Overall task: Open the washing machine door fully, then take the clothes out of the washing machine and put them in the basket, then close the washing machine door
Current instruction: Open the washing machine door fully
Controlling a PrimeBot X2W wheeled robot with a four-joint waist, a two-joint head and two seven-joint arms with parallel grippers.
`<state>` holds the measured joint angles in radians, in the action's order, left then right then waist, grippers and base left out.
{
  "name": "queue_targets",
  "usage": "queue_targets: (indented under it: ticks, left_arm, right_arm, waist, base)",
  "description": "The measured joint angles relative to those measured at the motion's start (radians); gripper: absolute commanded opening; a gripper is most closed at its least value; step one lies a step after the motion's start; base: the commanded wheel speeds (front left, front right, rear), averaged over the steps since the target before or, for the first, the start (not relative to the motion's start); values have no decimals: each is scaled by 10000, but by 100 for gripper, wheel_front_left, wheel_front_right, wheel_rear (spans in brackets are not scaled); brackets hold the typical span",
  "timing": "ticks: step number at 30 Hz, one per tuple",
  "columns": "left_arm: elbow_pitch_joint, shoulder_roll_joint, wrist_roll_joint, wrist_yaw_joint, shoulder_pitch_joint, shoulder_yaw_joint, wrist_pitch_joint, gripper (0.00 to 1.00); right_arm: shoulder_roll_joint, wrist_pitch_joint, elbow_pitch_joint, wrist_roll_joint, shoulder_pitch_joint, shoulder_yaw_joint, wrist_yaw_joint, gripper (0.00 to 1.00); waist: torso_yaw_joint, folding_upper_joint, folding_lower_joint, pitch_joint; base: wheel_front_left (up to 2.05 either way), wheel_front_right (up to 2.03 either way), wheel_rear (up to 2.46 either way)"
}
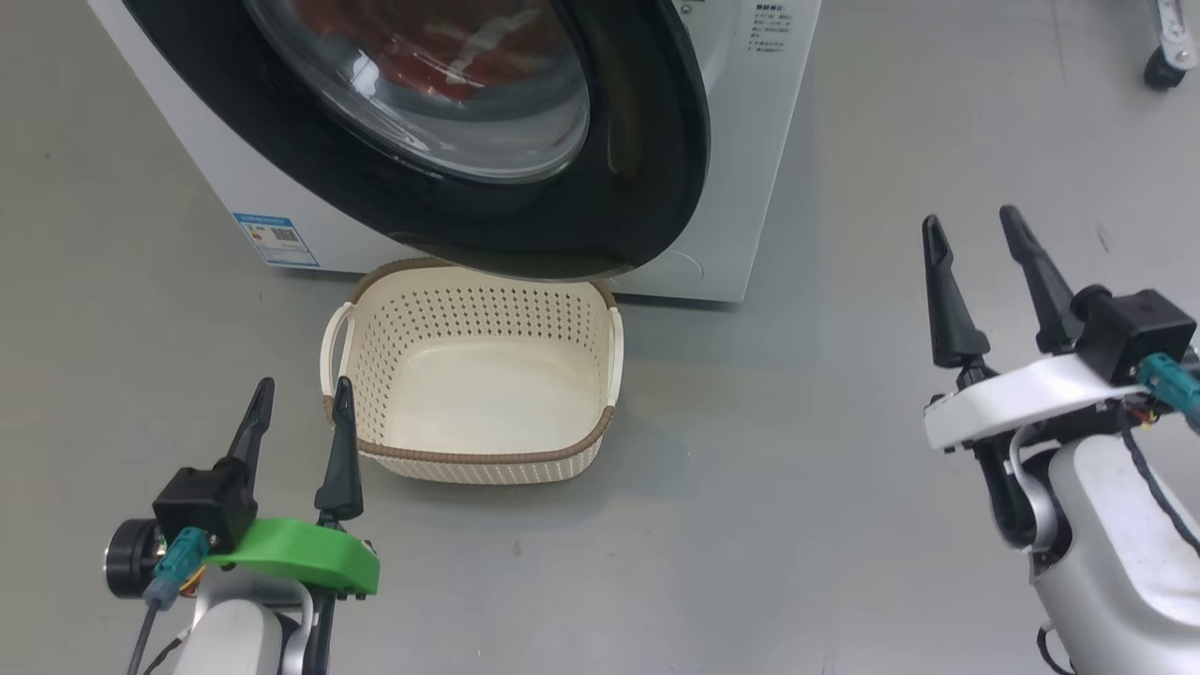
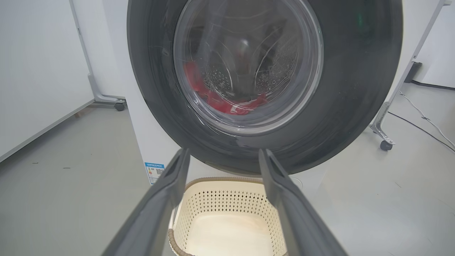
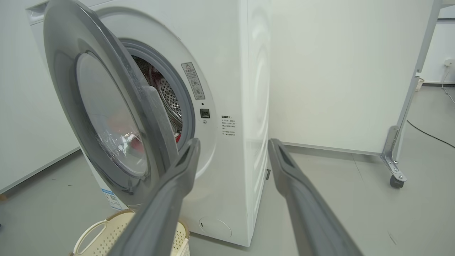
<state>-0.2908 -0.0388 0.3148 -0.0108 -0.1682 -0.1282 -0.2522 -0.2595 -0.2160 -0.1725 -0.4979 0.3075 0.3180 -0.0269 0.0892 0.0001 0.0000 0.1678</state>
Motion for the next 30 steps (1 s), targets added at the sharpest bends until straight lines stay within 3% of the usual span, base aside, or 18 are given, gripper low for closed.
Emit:
queue_targets:
  ticks: [5,6,7,8,16,22,25,30]
  left_arm:
    - [84,13,6,77,-362,-123,0,100]
    - [88,13,8,81,-422,-188,0,100]
    - [88,13,8,86,-475,-272,0,100]
    - [90,19,10,107,-527,-349,0,100]
    - [136,54,203,165,-1136,-608,0,100]
    - [123,63,366,176,-1420,-767,0,100]
    - [117,71,449,176,-1552,-821,0,100]
    - [73,88,552,176,-1639,-976,0,100]
  right_arm:
    - [-380,387,280,230,903,25,-144,100]
    - [-466,481,337,286,1119,40,-161,80]
    - [-546,593,376,332,1329,52,-174,12]
    - [-598,688,410,339,1534,54,-247,0]
    - [-236,1643,533,-953,2895,-403,-462,0]
    - [357,2715,313,-2911,3817,-1149,-510,0]
    - [548,3331,127,-3714,4316,-1448,-483,0]
    - [890,4406,-249,-4897,5145,-1795,-132,0]
  waist:
    - [149,0,0,505]
    - [186,0,0,616]
    - [223,0,0,724]
    - [262,0,0,835]
    - [665,0,0,1720]
    - [1037,0,0,2252]
    - [1220,0,1,2470]
    - [1467,0,0,2793]
  base:
    - [0,0,0]
    - [0,0,0]
    - [0,0,0]
    - [0,0,0]
    - [0,0,0]
    - [0,0,0]
    - [0,0,0]
    - [0,0,0]
